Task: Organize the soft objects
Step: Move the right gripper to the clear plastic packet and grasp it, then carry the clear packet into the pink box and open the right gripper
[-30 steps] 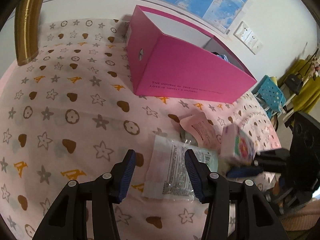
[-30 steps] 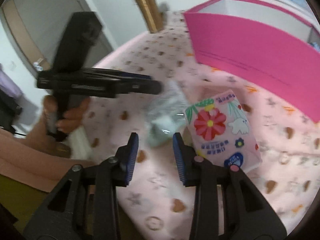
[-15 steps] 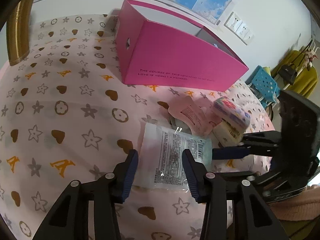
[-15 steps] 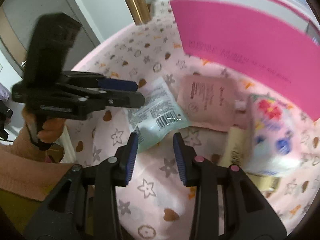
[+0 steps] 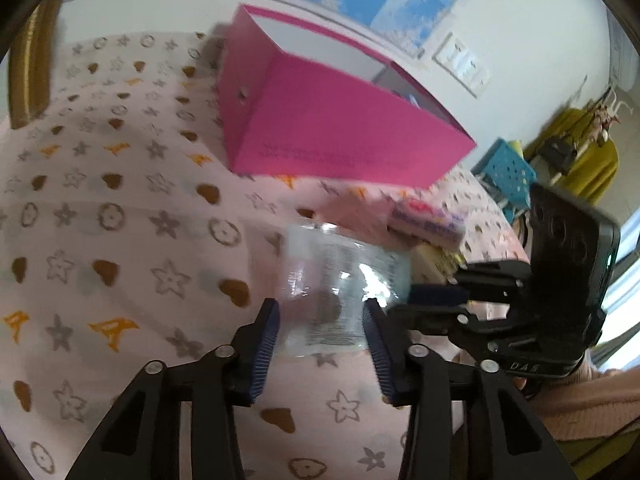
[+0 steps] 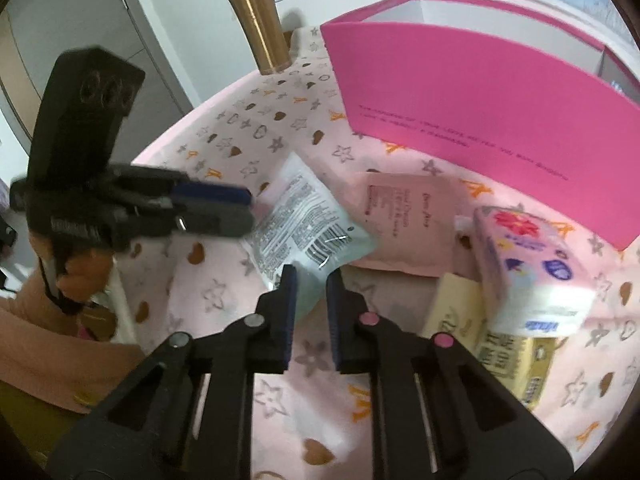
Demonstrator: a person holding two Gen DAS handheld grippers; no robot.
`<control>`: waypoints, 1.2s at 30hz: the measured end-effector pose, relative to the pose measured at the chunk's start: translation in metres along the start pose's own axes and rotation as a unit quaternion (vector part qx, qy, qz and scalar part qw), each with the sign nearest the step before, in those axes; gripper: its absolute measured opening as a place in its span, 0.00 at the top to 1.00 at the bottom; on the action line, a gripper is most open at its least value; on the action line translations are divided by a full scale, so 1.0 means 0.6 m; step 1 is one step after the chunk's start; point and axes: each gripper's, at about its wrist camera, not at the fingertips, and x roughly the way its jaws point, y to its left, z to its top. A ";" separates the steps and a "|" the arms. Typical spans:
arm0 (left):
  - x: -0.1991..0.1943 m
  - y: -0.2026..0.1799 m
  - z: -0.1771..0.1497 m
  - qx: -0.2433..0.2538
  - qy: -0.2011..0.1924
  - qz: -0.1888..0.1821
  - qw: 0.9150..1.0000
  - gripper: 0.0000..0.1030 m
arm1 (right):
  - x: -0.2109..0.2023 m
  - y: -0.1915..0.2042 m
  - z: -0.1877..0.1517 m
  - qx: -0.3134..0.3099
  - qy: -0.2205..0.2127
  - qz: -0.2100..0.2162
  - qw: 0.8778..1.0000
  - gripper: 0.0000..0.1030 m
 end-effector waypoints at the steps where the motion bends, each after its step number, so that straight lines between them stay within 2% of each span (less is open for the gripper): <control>1: -0.006 0.004 0.002 -0.003 -0.008 0.003 1.000 0.51 | -0.003 0.001 -0.003 -0.009 -0.003 -0.005 1.000 0.84; 4: -0.006 0.019 0.010 -0.011 -0.009 0.010 1.000 0.51 | -0.011 0.002 -0.008 -0.018 -0.007 -0.009 1.000 0.84; 9: 0.021 0.018 0.014 -0.003 0.013 -0.020 1.000 0.54 | -0.014 0.004 -0.001 -0.031 -0.012 -0.014 0.999 0.85; 11: 0.025 0.009 0.017 0.004 0.015 -0.034 0.999 0.59 | -0.026 0.002 0.006 -0.032 -0.018 -0.016 0.999 0.85; 13: 0.024 0.002 0.021 0.009 0.012 -0.031 0.999 0.62 | -0.041 -0.003 0.014 -0.029 -0.027 -0.014 0.999 0.86; 19: -0.009 -0.025 0.046 0.020 -0.020 -0.039 0.999 0.63 | -0.093 -0.021 0.055 -0.029 -0.059 -0.004 0.998 0.87; 26: -0.043 -0.069 0.128 0.050 -0.062 -0.032 0.996 0.63 | -0.138 -0.055 0.128 -0.042 -0.099 -0.011 0.994 0.87; 28: -0.046 -0.081 0.157 0.062 -0.072 -0.018 0.995 0.63 | -0.142 -0.067 0.151 -0.045 -0.107 -0.022 0.993 0.87; 36: -0.041 -0.093 0.238 0.082 -0.085 0.023 0.993 0.63 | -0.113 -0.122 0.212 -0.028 -0.113 -0.027 0.993 0.87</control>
